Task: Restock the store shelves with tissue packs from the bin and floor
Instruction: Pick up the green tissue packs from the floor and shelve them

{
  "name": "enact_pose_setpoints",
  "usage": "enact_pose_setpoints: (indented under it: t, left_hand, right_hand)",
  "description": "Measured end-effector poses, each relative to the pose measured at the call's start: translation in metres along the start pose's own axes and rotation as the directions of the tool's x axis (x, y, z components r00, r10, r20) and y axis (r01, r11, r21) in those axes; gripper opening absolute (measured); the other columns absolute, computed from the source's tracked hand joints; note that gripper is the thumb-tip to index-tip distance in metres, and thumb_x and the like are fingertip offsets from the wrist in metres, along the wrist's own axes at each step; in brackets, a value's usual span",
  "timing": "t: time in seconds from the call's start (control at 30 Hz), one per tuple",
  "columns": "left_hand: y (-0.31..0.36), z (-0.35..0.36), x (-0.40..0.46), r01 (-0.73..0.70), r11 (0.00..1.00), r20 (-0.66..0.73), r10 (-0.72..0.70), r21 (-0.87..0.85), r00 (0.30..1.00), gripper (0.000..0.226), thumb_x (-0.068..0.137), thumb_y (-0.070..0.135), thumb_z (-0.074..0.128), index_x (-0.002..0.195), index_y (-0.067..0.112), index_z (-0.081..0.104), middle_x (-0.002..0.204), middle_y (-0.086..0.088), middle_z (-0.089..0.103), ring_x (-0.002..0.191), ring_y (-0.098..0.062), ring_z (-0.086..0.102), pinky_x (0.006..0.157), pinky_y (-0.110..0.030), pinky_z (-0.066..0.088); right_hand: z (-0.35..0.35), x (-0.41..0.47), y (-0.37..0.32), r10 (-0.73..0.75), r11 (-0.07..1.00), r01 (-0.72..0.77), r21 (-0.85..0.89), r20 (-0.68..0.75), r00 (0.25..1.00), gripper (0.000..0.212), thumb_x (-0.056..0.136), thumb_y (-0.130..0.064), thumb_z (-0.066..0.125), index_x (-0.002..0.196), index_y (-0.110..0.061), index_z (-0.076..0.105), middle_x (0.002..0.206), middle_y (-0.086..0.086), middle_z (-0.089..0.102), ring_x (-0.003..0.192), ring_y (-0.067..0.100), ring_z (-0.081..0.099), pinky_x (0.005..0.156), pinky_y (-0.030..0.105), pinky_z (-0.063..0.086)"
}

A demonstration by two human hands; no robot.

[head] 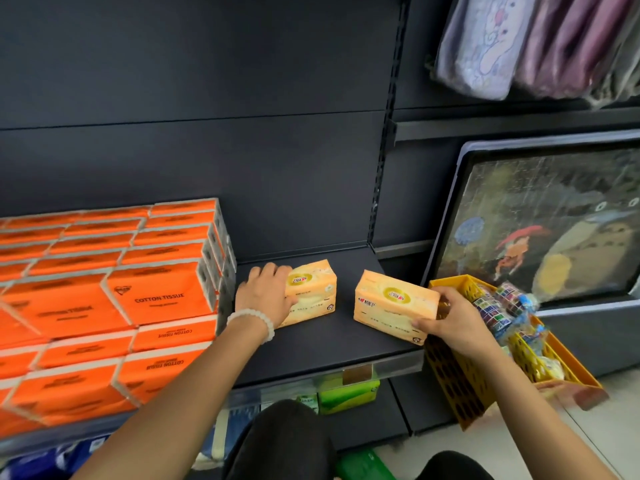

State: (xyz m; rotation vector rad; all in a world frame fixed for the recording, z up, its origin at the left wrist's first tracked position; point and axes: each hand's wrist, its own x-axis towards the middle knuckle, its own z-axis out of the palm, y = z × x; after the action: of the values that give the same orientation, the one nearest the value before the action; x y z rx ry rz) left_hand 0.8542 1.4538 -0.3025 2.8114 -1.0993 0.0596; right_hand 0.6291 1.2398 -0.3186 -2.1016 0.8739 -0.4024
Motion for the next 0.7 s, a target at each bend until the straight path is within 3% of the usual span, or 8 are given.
enact_pose_setpoints:
  t: [0.13, 0.23, 0.37, 0.53, 0.7]
  left_hand:
    - [-0.012, 0.002, 0.027, 0.08, 0.993, 0.001, -0.081, -0.09, 0.997, 0.052, 0.091, 0.037, 0.055, 0.138, 0.025, 0.035, 0.137, -0.001, 0.041, 0.128, -0.024, 0.033, 0.1, -0.038, 0.04]
    - [-0.017, 0.001, 0.049, 0.17, 0.983, -0.005, -0.17, -0.067, 0.985, 0.051, 0.091, 0.039, 0.056, 0.138, 0.033, 0.036, 0.141, -0.002, 0.034, 0.129, -0.029, 0.031, 0.101, -0.043, 0.036]
    - [-0.019, 0.003, 0.078, 0.33, 0.923, 0.053, -0.326, -0.196, 0.944, 0.048, 0.091, 0.039, 0.055, 0.136, 0.038, 0.038, 0.14, -0.006, 0.025, 0.122, -0.035, 0.037, 0.098, -0.046, 0.037]
    - [-0.03, 0.006, 0.099, 0.278, 0.917, 0.003, -0.29, -0.285, 0.957, 0.043, 0.092, 0.026, 0.057, 0.134, 0.03, 0.047, 0.134, -0.007, 0.032, 0.112, -0.032, 0.047, 0.096, -0.04, 0.043]
    - [-0.032, 0.013, 0.103, 0.188, 0.932, -0.128, -0.237, -0.309, 0.963, 0.039, 0.09, 0.015, 0.058, 0.128, 0.024, 0.054, 0.126, -0.006, 0.037, 0.11, -0.027, 0.046, 0.095, -0.037, 0.044]
  right_hand:
    - [0.012, 0.017, -0.009, -0.028, 1.0, 0.029, -0.001, 0.036, 0.999, 0.069, 0.071, -0.009, 0.079, 0.132, -0.014, 0.045, 0.11, -0.005, 0.054, 0.1, 0.008, 0.049, 0.08, 0.021, 0.045]
    - [0.026, 0.037, -0.011, -0.029, 0.998, 0.025, 0.05, 0.074, 0.997, 0.073, 0.073, -0.011, 0.079, 0.136, -0.019, 0.042, 0.111, -0.009, 0.053, 0.108, 0.012, 0.055, 0.083, 0.026, 0.051]
    - [0.043, 0.064, -0.017, -0.049, 0.993, 0.035, 0.111, 0.126, 0.991, 0.075, 0.075, -0.01, 0.077, 0.138, -0.022, 0.039, 0.117, -0.008, 0.054, 0.111, 0.011, 0.053, 0.084, 0.026, 0.053]
    - [0.063, 0.089, -0.028, -0.069, 0.99, 0.05, 0.132, 0.146, 0.987, 0.079, 0.075, -0.009, 0.076, 0.141, -0.024, 0.035, 0.119, -0.01, 0.051, 0.116, 0.011, 0.05, 0.09, 0.033, 0.052]
    - [0.082, 0.104, -0.034, -0.074, 0.976, 0.044, 0.215, 0.134, 0.988, 0.087, 0.073, -0.007, 0.077, 0.144, -0.023, 0.03, 0.133, -0.004, 0.051, 0.125, 0.015, 0.047, 0.097, 0.041, 0.049]
